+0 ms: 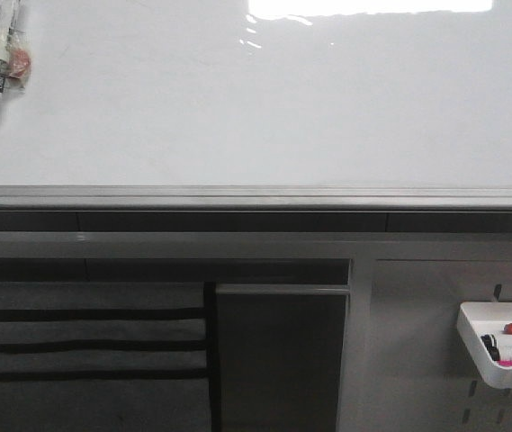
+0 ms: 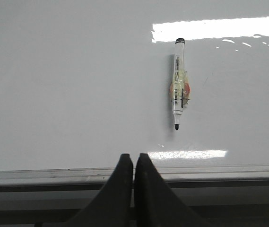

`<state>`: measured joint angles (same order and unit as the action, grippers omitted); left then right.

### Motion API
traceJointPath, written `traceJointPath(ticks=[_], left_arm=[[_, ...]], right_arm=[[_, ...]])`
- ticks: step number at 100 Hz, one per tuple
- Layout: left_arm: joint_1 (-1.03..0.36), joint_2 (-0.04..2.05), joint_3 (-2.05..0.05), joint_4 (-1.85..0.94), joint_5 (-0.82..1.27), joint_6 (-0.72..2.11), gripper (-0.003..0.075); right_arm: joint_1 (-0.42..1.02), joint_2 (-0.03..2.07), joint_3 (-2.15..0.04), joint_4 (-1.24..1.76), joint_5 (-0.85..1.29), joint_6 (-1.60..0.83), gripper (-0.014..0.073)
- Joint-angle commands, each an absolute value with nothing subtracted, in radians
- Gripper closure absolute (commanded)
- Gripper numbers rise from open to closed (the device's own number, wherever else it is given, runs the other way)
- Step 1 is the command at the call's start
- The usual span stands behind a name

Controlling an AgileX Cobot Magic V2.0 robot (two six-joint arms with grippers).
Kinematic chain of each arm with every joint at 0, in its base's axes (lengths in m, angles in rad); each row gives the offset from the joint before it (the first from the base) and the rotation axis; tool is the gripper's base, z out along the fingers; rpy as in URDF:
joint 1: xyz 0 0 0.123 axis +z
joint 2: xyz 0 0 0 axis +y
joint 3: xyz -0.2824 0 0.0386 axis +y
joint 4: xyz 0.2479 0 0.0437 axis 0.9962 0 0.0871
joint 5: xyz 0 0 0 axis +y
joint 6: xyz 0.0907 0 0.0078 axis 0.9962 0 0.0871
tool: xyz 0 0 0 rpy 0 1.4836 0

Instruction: Write number 3 on whiteboard

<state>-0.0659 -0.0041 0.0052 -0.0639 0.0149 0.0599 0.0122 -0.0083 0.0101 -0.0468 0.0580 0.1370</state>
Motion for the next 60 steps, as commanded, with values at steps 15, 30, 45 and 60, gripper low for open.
traceJointPath(ticks=[15,30,45,60], left_arm=[[-0.062,-0.032,0.013,-0.064,-0.061,0.048,0.0741],[-0.062,-0.032,0.013,-0.064,-0.061,0.048,0.0741],[-0.062,-0.032,0.013,-0.064,-0.061,0.048,0.0741],[-0.062,-0.032,0.013,-0.064,-0.063,0.048,0.0741]], right_arm=[[0.006,-0.024,0.037,-0.057,-0.023,0.132,0.0663],[0.006,-0.024,0.037,-0.057,-0.023,0.132,0.0663],[0.006,-0.024,0.037,-0.057,-0.023,0.132,0.0663],[0.006,-0.024,0.037,-0.057,-0.023,0.125,0.0663]])
